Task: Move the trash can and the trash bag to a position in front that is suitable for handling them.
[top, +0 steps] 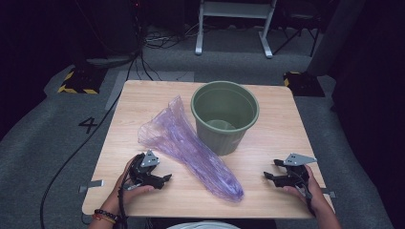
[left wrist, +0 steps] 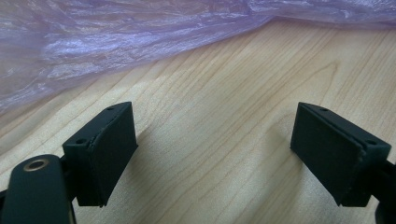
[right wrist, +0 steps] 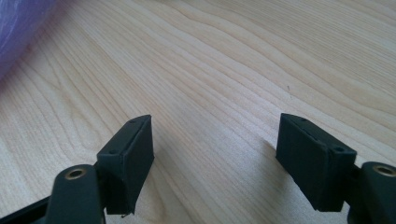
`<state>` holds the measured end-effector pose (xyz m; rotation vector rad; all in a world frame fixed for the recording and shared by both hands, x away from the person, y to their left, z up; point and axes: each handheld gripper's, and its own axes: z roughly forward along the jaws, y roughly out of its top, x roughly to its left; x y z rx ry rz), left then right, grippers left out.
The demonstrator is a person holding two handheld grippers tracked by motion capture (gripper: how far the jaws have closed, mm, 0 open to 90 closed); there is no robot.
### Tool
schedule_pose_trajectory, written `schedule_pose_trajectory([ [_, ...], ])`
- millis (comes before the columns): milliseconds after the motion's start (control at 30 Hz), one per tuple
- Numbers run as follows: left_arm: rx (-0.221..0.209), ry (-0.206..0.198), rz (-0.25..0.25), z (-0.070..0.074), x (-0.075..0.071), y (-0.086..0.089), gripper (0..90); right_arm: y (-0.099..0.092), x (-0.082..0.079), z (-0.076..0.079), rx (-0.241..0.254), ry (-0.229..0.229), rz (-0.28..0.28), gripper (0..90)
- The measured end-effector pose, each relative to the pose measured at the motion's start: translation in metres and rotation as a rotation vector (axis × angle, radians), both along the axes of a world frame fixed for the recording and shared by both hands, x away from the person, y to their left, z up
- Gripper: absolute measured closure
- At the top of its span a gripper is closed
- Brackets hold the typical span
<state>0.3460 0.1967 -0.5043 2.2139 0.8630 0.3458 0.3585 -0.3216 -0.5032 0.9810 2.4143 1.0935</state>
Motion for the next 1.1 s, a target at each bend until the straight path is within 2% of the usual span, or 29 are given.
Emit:
schedule_pose_trajectory([
  [867, 0.0, -0.001, -0.002, 0.0, 0.0, 0.0, 14.0, 0.001, 0.001, 0.0, 0.001, 0.003, -0.002, 27.1],
  [1033, 0.0, 0.0, -0.003, 0.0, 0.0, 0.0, 14.0, -0.001, 0.003, 0.004, 0.046, 0.01, -0.012, 26.9],
  [1100, 0.002, -0.001, -0.006, 0.0, 0.0, 0.0, 14.0, -0.003, 0.004, 0.011, 0.066, -0.013, -0.027, 26.9],
])
